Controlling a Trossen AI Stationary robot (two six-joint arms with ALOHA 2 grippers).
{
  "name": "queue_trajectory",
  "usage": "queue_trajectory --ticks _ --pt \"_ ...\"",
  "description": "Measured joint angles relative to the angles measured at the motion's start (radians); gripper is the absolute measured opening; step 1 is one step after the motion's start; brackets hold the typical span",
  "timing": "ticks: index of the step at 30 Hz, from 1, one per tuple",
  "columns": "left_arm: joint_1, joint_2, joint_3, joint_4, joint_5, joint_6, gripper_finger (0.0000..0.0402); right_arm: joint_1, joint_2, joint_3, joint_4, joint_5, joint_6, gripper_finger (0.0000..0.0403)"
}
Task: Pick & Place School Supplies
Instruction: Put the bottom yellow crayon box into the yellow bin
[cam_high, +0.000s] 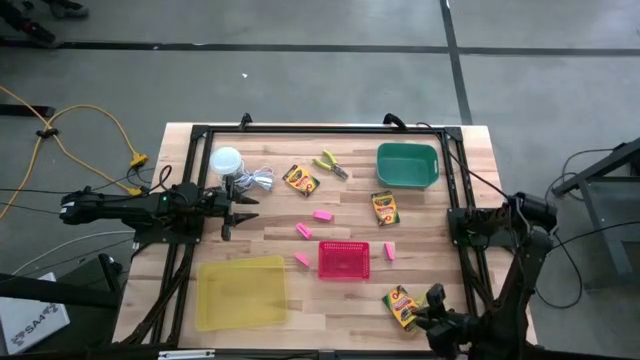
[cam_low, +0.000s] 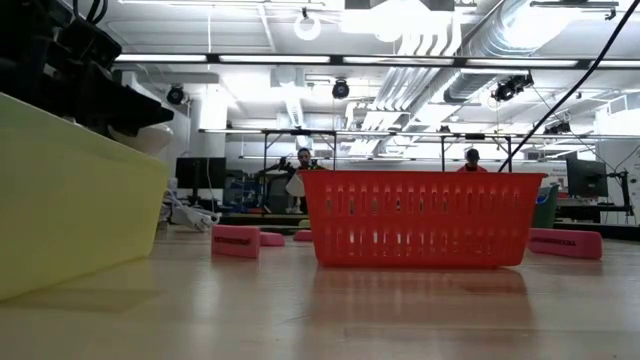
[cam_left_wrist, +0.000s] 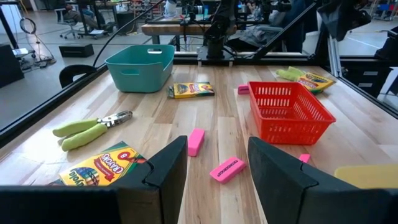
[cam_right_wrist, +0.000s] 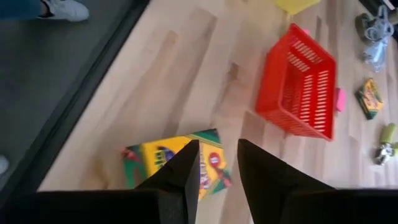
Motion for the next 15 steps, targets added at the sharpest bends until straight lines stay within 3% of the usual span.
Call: queue_trajectory --ticks 7,15 --pt "0.000 0.000 0.000 0.000 -0.003 0.000 0.0164 0.037 0.067 0.000 -0.001 0.020 0.011 0.0097" --pt "0.000 0.000 0.000 0.000 -0.003 0.000 0.0164 0.047 0.152 0.000 -0.030 -0.041 0.007 0.0097"
